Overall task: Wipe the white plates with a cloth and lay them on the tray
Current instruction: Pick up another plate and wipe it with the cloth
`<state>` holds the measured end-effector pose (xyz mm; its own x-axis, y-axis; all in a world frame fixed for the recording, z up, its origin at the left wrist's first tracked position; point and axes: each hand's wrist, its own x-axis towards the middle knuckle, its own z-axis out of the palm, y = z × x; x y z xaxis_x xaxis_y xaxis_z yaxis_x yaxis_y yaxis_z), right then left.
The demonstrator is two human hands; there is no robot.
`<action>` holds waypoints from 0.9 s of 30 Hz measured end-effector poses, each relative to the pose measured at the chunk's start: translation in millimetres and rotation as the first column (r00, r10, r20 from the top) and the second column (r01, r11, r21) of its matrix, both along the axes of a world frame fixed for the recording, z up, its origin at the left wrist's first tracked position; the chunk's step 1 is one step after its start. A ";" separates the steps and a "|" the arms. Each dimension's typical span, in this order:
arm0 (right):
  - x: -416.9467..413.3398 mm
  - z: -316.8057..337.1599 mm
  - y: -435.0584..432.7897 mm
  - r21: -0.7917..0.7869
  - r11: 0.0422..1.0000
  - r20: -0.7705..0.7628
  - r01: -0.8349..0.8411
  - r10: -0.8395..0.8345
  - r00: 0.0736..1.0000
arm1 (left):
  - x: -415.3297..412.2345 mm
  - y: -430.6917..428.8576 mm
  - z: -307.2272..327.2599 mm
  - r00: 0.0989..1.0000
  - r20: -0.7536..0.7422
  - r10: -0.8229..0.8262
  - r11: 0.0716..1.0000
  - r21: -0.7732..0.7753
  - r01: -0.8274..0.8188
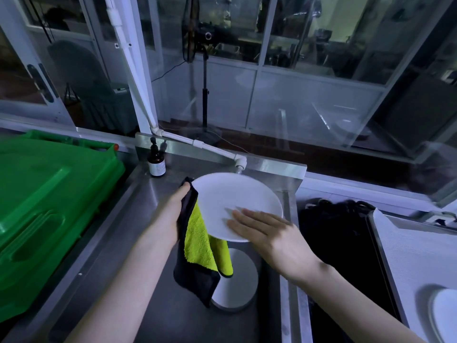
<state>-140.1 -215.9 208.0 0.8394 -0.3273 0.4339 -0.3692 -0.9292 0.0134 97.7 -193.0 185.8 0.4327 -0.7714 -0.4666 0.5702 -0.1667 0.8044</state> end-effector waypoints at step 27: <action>34.2 21.1 6.0 0.938 0.202 0.338 -0.281 -0.707 0.621 | -62.5 -1.9 -9.4 0.254 0.967 0.038 0.865 -0.159 0.476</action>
